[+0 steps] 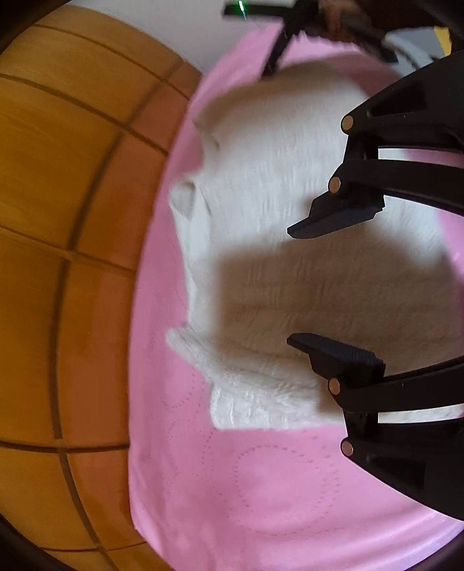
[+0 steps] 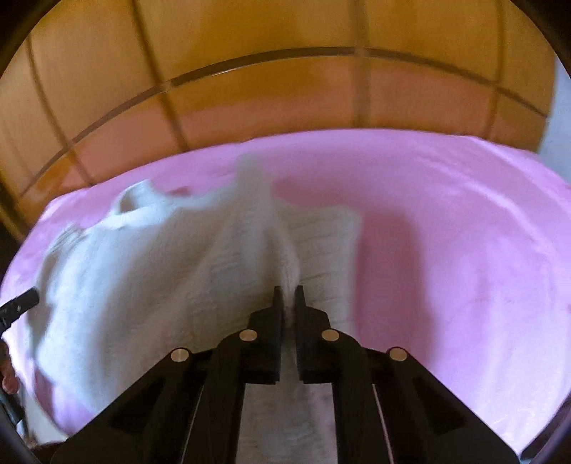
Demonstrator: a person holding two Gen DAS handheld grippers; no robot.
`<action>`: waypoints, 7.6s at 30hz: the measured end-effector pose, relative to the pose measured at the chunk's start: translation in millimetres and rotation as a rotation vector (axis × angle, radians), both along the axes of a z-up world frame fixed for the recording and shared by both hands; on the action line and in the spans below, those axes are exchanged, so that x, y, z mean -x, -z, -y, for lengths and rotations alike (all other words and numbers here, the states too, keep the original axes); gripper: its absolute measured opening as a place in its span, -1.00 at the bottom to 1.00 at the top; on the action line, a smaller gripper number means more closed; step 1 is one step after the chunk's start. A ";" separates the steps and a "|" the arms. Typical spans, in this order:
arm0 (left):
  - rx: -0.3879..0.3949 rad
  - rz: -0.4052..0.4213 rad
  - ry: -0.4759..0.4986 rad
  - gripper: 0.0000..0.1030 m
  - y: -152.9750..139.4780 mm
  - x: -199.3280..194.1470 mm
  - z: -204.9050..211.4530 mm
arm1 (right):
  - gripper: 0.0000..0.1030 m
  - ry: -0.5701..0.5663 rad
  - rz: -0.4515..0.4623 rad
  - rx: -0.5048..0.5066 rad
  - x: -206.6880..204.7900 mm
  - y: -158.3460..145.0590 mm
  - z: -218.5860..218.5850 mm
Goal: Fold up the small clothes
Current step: 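Open both grippers and press the folded sweater flat, then grasp the side of the cream sweater with the right gripper and lift it, then fold the held sweater side over the stack with the right gripper, then grasp the folded sweater edge with the left gripper and hold it down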
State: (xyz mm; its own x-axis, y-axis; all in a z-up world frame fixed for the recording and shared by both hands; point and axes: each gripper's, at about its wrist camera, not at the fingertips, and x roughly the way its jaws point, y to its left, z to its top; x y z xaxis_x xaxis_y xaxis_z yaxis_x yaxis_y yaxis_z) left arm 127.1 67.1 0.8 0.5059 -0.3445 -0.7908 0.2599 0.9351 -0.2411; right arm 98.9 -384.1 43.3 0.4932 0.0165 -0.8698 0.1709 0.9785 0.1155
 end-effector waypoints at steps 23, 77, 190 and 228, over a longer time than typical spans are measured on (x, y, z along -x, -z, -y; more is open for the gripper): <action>0.106 -0.037 0.023 -0.21 -4.9 -53.9 19.5 | -0.16 -0.179 -0.028 -0.169 -67.6 1.7 -82.8; -0.156 0.129 -0.258 0.34 -13.1 37.5 -25.5 | 0.37 -0.086 0.092 -0.129 23.9 15.2 -48.2; 0.660 -0.149 -0.203 0.45 -25.0 48.9 -114.5 | 0.27 -0.575 0.078 -0.446 4.4 -44.7 -248.4; -0.046 0.070 -0.299 0.29 -16.1 47.5 -66.0 | 0.69 -0.614 0.100 -0.184 -14.0 -40.3 -277.5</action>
State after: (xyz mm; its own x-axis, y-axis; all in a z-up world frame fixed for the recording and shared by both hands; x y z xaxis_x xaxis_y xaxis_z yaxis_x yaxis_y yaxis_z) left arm 79.6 133.1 16.9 0.6334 -0.1366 -0.7617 -0.0139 0.9821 -0.1877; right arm 112.9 -106.6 83.5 0.4255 0.4653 -0.7761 -0.4335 0.8577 0.2765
